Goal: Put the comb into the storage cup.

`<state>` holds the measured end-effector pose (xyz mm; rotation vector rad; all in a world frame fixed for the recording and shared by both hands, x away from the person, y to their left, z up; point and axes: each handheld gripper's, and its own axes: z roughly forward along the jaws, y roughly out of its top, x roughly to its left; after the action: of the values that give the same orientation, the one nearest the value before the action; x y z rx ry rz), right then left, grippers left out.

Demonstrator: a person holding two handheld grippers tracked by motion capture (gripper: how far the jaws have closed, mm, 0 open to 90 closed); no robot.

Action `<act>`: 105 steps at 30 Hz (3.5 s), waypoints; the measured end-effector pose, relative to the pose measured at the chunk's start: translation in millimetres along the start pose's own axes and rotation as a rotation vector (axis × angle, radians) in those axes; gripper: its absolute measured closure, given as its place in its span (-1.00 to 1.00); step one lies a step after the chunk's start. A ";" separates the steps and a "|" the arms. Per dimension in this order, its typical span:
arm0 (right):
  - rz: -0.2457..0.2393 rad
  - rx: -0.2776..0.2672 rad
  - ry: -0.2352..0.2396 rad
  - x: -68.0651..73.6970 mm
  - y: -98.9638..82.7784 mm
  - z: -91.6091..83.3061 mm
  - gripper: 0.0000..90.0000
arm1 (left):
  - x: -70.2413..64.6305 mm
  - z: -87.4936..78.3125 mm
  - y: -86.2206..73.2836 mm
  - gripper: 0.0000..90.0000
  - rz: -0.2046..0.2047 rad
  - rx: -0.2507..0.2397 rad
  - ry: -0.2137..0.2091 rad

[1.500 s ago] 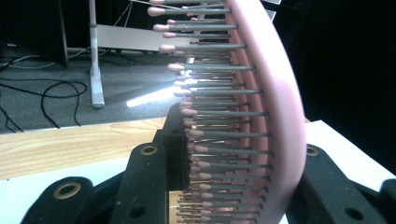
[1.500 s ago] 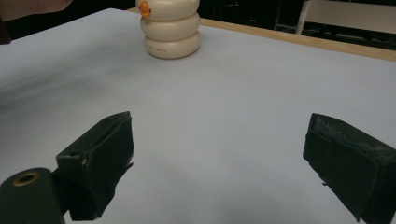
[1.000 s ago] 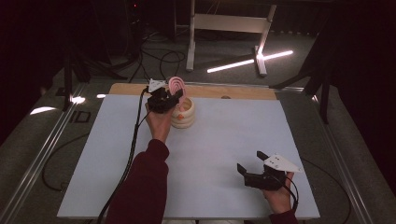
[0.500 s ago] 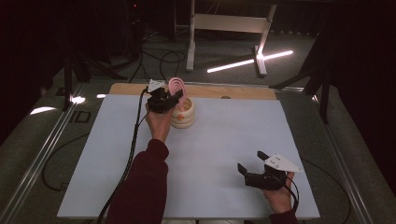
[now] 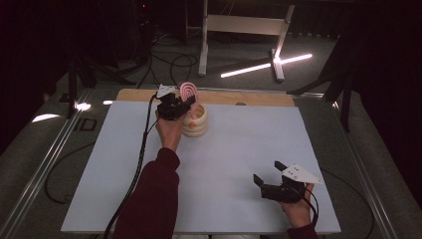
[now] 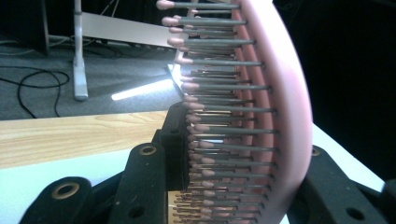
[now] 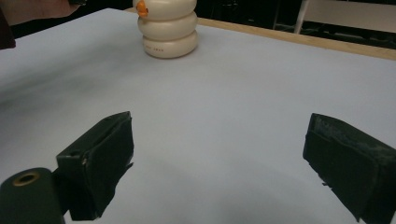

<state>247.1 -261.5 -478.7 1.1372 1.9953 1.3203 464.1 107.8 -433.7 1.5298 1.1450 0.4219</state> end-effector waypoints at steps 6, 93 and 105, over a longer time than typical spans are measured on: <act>0.002 0.001 -0.004 -0.3 0.0 0.0 -0.81 | 2.0 0.3 0.2 0.40 -0.015 0.000 0.002; -0.007 0.007 0.003 1.7 -0.6 2.5 -0.81 | 19.6 -4.5 -8.1 -0.30 0.005 0.069 0.140; -0.009 0.010 0.005 2.8 -0.7 3.6 -0.81 | 19.9 -8.2 -5.2 -0.62 0.026 0.068 0.178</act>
<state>248.1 -257.5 -480.7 1.1300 2.0100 1.3111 464.7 128.3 -442.0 1.5916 1.2894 0.5506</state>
